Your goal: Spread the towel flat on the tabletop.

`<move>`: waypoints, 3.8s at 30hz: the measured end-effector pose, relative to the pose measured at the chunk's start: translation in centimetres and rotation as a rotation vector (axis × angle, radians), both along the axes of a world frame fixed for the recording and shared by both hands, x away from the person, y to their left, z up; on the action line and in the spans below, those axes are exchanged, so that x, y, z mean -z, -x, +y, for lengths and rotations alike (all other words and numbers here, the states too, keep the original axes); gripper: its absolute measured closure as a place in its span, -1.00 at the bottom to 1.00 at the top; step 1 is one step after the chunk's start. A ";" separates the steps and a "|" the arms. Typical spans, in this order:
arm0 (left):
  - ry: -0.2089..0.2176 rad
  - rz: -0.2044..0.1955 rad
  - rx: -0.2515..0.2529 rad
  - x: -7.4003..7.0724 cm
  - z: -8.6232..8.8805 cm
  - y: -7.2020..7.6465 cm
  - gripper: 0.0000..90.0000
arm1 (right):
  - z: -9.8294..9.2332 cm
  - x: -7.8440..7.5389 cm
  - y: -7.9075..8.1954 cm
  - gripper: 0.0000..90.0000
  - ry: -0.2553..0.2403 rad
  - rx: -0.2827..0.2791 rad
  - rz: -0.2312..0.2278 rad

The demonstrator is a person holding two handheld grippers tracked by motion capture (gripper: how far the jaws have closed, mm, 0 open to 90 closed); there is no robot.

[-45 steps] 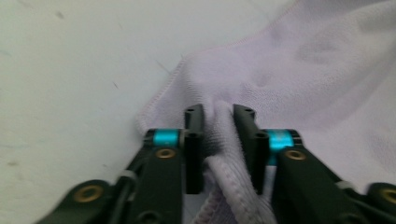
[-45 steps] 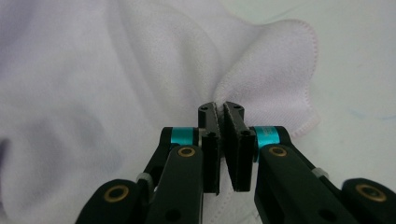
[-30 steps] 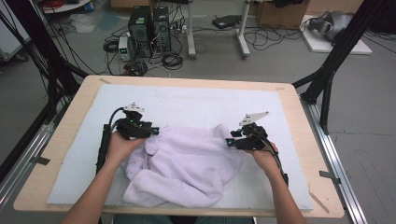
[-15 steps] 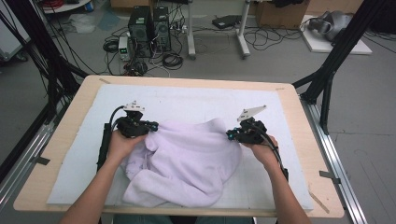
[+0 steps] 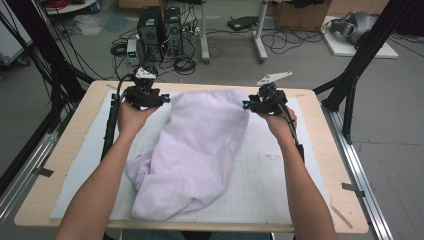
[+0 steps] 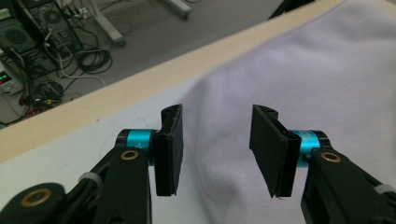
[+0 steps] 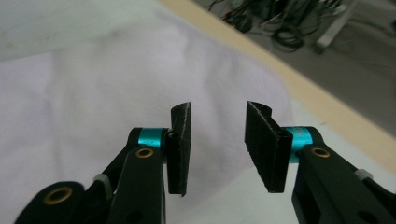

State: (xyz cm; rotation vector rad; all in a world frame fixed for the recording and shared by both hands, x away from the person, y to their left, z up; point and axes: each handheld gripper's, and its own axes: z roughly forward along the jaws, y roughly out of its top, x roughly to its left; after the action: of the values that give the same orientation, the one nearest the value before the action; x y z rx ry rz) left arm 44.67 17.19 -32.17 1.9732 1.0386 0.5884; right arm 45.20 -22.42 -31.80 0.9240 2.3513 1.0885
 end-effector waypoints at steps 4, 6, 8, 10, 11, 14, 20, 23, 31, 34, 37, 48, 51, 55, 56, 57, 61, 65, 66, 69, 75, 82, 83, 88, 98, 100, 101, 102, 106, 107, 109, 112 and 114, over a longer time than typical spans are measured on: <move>0.022 0.038 0.029 2.4 0.9 2.0 0.16 | 0.5 2.4 1.2 0.24 0.000 -0.040 0.066; 0.037 0.050 0.044 3.3 1.2 3.0 0.13 | 0.4 4.0 2.8 0.21 -0.025 -0.077 0.095; 0.038 0.054 0.067 4.0 1.5 4.4 0.10 | 0.4 4.8 4.2 0.20 -0.048 -0.100 0.102; 0.046 0.062 0.088 4.4 1.7 5.4 0.05 | 0.4 5.0 4.6 0.18 -0.053 -0.115 0.105; 0.044 0.071 0.103 4.5 1.7 6.1 0.03 | 0.5 5.4 6.1 0.16 -0.064 -0.143 0.107; 0.045 0.056 0.148 4.9 1.6 8.3 -0.01 | 0.9 6.1 8.4 0.13 -0.077 -0.190 0.107; 0.029 0.070 0.230 5.8 1.3 12.3 -0.14 | 1.8 7.2 12.6 0.07 -0.107 -0.268 0.102; 0.022 0.065 0.277 6.4 1.1 14.2 -0.14 | 2.2 7.5 13.8 0.07 -0.115 -0.302 0.106; -0.054 0.153 0.396 9.5 0.7 16.1 0.34 | 4.2 10.8 16.5 0.04 -0.056 -0.372 0.144; -0.107 0.169 0.411 10.5 0.1 16.0 0.46 | 4.8 11.4 16.3 0.08 -0.035 -0.377 0.150; -0.110 0.162 0.422 10.6 -0.3 15.9 0.69 | 5.3 12.2 15.9 0.40 0.005 -0.382 0.159; 0.010 0.111 0.414 7.3 0.1 16.3 0.87 | 3.6 8.6 16.1 0.89 -0.073 -0.401 0.086; -0.013 0.040 0.391 5.2 0.0 15.7 0.87 | 3.3 7.1 15.7 0.89 -0.079 -0.392 0.050; -0.016 -0.007 0.299 4.7 0.1 13.0 0.87 | 3.7 5.1 13.3 0.89 -0.047 -0.354 0.024; -0.019 0.000 0.267 5.0 0.1 11.8 0.87 | 4.1 5.3 11.2 0.89 -0.033 -0.320 0.044; -0.004 0.015 0.249 5.3 0.3 10.9 0.87 | 4.1 5.3 11.2 0.89 -0.033 -0.320 0.044; 0.006 0.078 0.158 7.3 0.9 7.4 0.86 | 4.6 7.7 6.7 0.88 -0.003 -0.228 0.142; -0.020 0.167 0.121 9.9 1.1 5.2 0.76 | 5.6 10.3 4.7 0.81 0.021 -0.205 0.198; -0.020 0.171 0.115 10.0 1.1 5.1 0.67 | 5.7 10.5 4.7 0.73 0.013 -0.203 0.205; 0.007 0.157 0.119 9.3 1.6 5.5 0.44 | 5.5 9.8 5.1 0.53 0.007 -0.202 0.174; 0.045 0.066 0.137 6.3 3.0 8.7 0.22 | 4.2 6.9 7.9 0.46 -0.053 -0.216 0.074; 0.057 0.062 0.231 6.0 2.4 13.7 -0.06 | 4.4 7.4 13.2 0.45 -0.073 -0.297 0.046; 0.045 0.067 0.244 6.2 2.3 14.3 -0.11 | 4.7 7.8 13.8 0.43 -0.068 -0.309 0.053; 0.016 0.095 0.324 7.8 1.5 16.6 -0.19 | 6.5 9.6 15.0 0.41 -0.047 -0.346 0.078; -0.055 0.104 0.371 10.4 1.2 15.9 0.78 | 8.5 12.4 13.3 0.67 0.029 -0.323 0.145; -0.038 0.100 0.370 10.1 1.1 15.9 0.88 | 8.4 12.5 13.2 0.86 0.017 -0.335 0.145; -0.025 0.095 0.367 9.9 1.2 16.0 0.89 | 8.4 12.4 13.2 0.91 0.011 -0.341 0.146; -0.007 0.092 0.366 9.6 1.4 16.0 0.89 | 8.3 12.3 13.4 0.92 0.019 -0.343 0.134; 0.059 0.064 0.352 8.0 2.0 16.3 0.90 | 7.3 10.9 14.0 0.94 0.012 -0.370 0.091; 0.082 0.052 0.344 7.3 2.2 16.2 0.90 | 6.9 10.5 14.2 0.94 0.013 -0.370 0.086; 0.109 0.045 0.336 6.4 2.2 16.0 0.90 | 5.5 9.6 14.6 0.94 0.019 -0.365 0.077; 0.135 0.024 0.326 5.3 2.0 15.8 0.90 | 3.2 8.6 14.8 0.94 0.011 -0.341 0.072; 0.161 0.023 0.315 4.8 1.9 15.4 0.90 | 1.5 7.8 14.9 0.94 0.012 -0.307 0.064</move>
State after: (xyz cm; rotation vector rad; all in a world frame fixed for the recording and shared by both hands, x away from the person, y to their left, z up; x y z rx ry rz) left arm 29.27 19.10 -37.01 1.9505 0.7425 0.3005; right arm 30.34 -20.88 -39.63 0.6138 2.6101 1.1696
